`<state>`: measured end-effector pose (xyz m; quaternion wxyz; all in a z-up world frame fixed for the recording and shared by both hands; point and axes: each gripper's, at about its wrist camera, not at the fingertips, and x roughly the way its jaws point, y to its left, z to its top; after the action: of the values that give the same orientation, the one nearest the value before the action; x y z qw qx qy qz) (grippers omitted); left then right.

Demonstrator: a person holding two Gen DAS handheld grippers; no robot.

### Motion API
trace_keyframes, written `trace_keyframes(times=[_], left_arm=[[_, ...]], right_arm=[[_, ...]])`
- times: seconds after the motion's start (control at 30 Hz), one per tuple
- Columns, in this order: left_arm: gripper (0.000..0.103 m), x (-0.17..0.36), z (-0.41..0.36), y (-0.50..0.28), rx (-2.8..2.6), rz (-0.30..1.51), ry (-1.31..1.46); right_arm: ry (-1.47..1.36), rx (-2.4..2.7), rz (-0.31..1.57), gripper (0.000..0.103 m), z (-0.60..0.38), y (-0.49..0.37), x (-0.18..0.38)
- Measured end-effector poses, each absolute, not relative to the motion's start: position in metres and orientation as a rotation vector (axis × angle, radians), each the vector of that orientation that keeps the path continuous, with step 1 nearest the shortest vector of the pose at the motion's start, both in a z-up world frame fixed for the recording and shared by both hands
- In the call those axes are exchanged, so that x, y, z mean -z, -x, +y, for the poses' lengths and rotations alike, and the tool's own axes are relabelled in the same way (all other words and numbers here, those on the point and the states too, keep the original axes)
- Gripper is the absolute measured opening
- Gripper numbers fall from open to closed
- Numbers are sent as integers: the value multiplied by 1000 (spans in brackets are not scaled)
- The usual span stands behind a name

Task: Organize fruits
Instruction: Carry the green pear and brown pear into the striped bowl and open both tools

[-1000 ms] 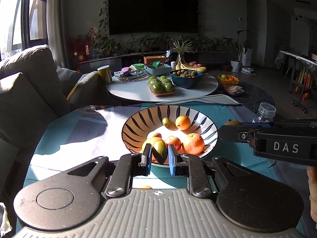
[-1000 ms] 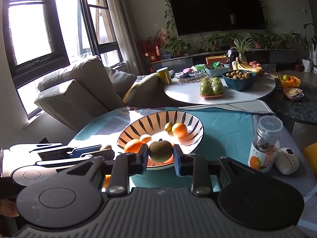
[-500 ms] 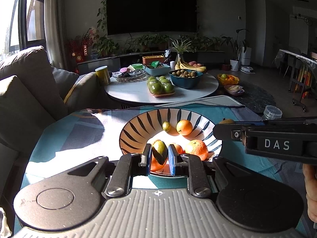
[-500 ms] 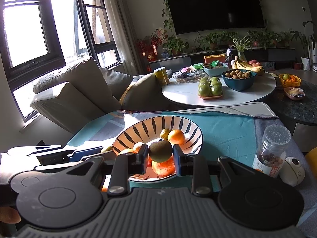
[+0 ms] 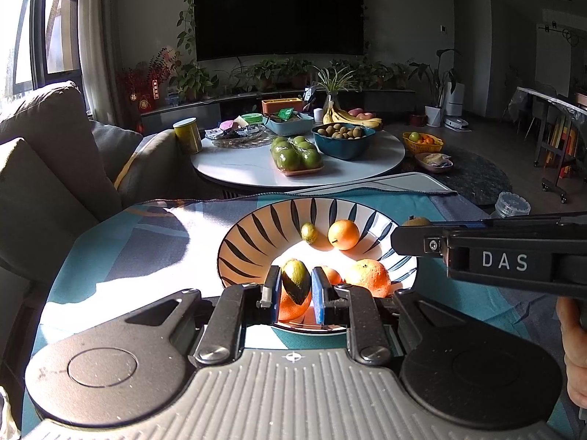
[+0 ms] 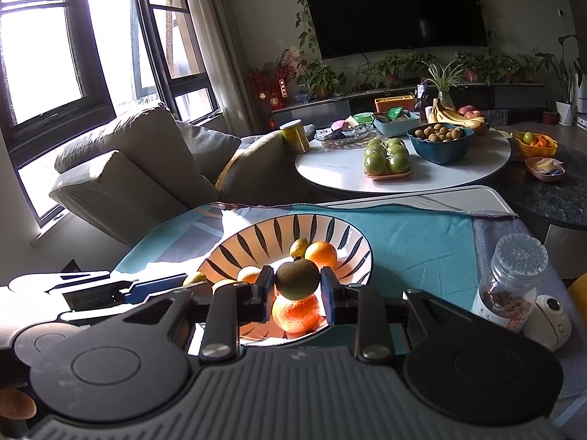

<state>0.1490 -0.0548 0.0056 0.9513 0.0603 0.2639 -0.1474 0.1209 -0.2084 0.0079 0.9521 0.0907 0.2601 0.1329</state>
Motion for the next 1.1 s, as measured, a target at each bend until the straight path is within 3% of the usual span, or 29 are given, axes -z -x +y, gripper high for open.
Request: trace_keyframes(times=[0.83,1.1], left_arm=[[17,3,-58,-156,300,548,-132],[22,2,-55,-153,284,548,-126]], right_arm=[[-194,-262,545,84,-209,-131,-4],[-199,-255,553,84,-211,-134,0]])
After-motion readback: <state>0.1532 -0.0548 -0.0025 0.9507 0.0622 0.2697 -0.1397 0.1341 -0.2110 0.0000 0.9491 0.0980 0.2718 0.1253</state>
